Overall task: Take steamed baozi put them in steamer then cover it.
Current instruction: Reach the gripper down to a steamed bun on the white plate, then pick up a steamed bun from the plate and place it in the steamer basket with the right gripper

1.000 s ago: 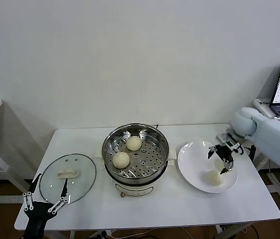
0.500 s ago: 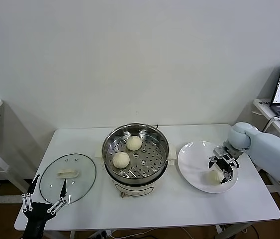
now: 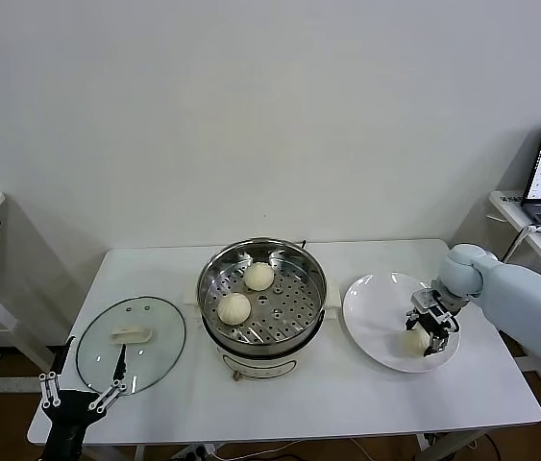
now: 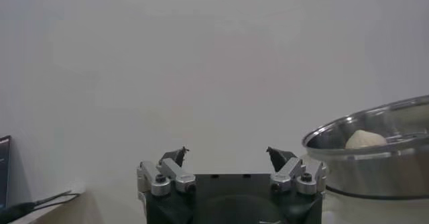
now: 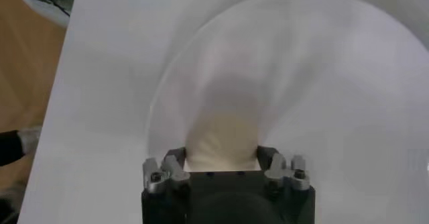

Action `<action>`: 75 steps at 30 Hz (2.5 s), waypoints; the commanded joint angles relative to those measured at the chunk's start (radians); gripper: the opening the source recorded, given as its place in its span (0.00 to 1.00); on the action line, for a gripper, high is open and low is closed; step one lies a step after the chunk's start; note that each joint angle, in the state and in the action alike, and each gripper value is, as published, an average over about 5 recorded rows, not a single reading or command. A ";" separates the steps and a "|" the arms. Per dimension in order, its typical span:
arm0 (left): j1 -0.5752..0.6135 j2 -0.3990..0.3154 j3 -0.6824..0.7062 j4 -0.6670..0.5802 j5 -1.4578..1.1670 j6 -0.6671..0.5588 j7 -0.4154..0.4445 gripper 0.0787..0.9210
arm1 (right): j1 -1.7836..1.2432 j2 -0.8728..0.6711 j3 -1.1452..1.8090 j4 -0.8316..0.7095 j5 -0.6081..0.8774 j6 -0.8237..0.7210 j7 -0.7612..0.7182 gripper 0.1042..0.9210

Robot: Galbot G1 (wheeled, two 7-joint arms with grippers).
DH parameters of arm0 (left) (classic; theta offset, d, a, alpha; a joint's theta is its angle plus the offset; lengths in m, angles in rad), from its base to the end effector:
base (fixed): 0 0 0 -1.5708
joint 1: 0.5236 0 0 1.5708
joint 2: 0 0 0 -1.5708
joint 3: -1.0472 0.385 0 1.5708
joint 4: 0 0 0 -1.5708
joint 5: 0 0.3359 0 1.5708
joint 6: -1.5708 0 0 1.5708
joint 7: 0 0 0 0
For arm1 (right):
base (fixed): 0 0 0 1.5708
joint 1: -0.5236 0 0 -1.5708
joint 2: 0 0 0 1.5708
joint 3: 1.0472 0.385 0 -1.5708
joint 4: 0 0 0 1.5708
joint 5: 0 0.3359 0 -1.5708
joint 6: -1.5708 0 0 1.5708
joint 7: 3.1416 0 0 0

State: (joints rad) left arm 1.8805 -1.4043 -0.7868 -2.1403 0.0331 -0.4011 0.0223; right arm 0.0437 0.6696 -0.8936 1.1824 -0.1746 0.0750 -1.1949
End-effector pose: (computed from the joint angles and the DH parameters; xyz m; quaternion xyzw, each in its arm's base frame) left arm 0.0439 0.1064 -0.3292 -0.0003 0.9825 0.1700 0.0755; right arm 0.5176 -0.2109 -0.2158 0.5796 -0.4290 0.5800 0.3789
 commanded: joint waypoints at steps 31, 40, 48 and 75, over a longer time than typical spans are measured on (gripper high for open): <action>0.007 0.001 -0.004 -0.013 -0.007 -0.025 0.001 0.88 | 0.471 0.433 -0.216 0.333 0.009 0.681 0.013 0.65; 0.007 0.001 -0.005 -0.020 -0.015 -0.027 0.001 0.88 | 0.388 0.461 -0.219 0.298 -0.064 0.732 0.010 0.65; 0.008 -0.001 -0.007 -0.018 -0.018 -0.030 0.001 0.88 | 0.367 0.469 -0.221 0.281 -0.085 0.754 0.006 0.65; 0.000 0.000 -0.022 -0.015 -0.034 -0.036 -0.001 0.88 | 0.355 0.510 -0.239 0.272 -0.094 0.726 -0.058 0.86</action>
State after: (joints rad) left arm 1.8820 -1.4038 -0.8091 -2.1554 0.0015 -0.4378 0.0214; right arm 0.4012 1.1740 -1.1296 1.4540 -0.2570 0.8057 -1.2467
